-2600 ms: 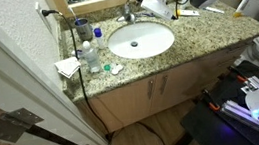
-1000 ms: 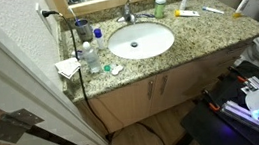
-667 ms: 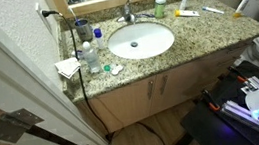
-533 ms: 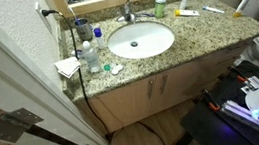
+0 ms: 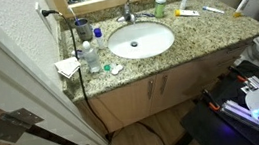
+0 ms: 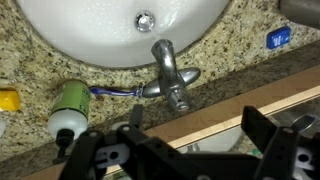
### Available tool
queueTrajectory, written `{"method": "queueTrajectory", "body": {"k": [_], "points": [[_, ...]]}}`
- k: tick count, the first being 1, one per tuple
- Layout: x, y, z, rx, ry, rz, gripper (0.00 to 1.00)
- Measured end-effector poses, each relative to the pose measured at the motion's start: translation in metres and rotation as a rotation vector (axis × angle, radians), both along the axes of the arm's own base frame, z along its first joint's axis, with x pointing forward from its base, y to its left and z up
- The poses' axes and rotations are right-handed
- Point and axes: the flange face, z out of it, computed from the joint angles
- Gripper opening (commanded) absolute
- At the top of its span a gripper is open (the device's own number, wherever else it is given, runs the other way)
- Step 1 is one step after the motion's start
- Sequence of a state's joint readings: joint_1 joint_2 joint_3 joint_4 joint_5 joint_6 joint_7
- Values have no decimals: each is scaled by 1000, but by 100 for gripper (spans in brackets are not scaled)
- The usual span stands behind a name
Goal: Pick up the pump bottle and place it upright, close the faucet, move the white and blue tube to the left side of the counter
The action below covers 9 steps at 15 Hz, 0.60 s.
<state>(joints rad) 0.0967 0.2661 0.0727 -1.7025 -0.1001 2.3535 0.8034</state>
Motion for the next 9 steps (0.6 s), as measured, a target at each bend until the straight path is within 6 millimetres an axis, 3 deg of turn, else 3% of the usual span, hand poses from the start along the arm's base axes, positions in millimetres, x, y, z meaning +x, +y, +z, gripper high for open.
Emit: {"method": "queueTrajectory", "body": {"k": [3, 6, 9], "points": [[-2, -2, -17, 25, 80, 87, 100], [2, -23, -36, 88, 183, 205, 100], [20, -47, -42, 66, 219, 241, 100]]}}
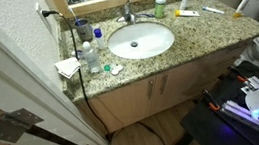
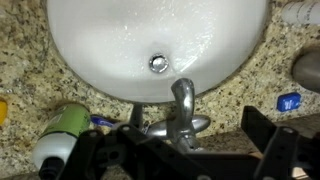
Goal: Pick up the pump bottle and place it upright, close the faucet, move the white and blue tube to the left side of the counter
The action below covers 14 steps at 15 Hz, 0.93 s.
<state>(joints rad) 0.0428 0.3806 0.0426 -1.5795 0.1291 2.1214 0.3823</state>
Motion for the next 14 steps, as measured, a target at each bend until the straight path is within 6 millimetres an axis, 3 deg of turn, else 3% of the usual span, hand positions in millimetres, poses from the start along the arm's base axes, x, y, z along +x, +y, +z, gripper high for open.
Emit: {"method": "queueTrajectory", "body": {"k": [4, 9, 14], "points": [[30, 3, -22, -60, -74, 5, 100], [30, 3, -19, -61, -77, 4, 100], [39, 9, -32, -70, -74, 18, 100]]}}
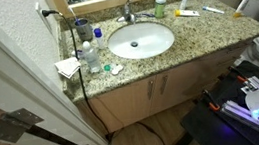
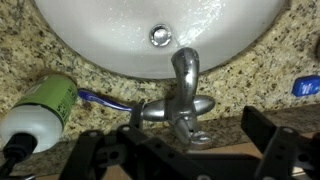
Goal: Pick up the pump bottle and place it upright, close the faucet, move the white and blue tube to the left side of the counter
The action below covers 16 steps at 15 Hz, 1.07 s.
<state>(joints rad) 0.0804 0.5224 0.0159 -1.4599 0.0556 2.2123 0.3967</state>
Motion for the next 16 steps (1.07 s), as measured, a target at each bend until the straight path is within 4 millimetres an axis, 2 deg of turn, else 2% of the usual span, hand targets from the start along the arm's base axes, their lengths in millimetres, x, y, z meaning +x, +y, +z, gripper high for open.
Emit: {"method": "queueTrajectory", "body": {"k": [7, 12, 16], "points": [[29, 15, -12, -69, -60, 4, 100], [31, 15, -15, -57, -58, -4, 100], [36, 14, -25, -24, -47, -25, 100]]}}
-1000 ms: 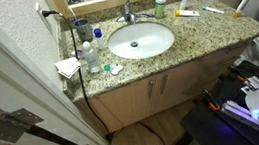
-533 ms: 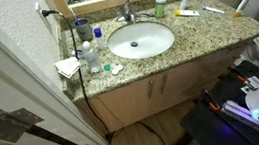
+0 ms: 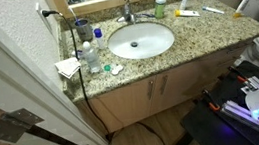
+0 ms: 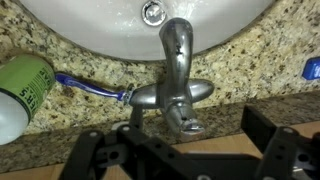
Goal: Pick up the pump bottle and place it upright, close the faucet, move the white and blue tube to the left side of the counter
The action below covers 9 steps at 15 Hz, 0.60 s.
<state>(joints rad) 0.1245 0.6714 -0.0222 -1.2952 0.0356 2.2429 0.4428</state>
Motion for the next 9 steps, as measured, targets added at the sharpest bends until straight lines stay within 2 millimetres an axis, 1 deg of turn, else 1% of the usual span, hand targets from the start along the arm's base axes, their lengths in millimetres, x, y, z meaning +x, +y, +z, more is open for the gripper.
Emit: {"method": "queueTrajectory", "body": {"k": [4, 5, 6, 9], "points": [[10, 0, -11, 5, -18, -23, 100], [12, -1, -14, 5, -27, -26, 75], [15, -1, -17, 4, -36, -29, 74], [22, -6, -24, -3, -52, -36, 53]]}}
